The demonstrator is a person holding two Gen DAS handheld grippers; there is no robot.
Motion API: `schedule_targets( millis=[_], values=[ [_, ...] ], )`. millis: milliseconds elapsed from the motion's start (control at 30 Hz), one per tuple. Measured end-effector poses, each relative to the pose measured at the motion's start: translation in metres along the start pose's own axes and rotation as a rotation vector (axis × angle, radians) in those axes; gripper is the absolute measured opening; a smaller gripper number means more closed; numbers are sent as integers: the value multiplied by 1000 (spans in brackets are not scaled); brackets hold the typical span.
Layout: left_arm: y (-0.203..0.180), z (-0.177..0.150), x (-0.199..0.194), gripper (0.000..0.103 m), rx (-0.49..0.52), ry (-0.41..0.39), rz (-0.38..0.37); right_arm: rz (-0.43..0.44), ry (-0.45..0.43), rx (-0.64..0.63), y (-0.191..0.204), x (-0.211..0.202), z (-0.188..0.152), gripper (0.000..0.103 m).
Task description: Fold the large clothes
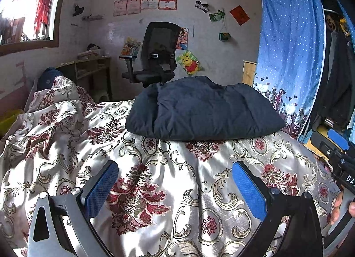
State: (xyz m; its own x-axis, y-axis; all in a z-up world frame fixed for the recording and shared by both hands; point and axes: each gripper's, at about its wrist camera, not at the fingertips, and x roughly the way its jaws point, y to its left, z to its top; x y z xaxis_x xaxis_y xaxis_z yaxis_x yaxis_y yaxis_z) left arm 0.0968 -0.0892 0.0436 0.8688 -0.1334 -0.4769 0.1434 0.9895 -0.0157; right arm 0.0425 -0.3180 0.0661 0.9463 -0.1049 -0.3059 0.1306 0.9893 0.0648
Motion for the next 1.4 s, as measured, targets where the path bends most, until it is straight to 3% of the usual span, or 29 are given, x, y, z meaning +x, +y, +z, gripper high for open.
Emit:
schedule_targets(
  millis=[1400],
  values=[
    [-4,2,-7,103,29,-15,-4,-7,10,25,-4,1,-4,93]
  ],
)
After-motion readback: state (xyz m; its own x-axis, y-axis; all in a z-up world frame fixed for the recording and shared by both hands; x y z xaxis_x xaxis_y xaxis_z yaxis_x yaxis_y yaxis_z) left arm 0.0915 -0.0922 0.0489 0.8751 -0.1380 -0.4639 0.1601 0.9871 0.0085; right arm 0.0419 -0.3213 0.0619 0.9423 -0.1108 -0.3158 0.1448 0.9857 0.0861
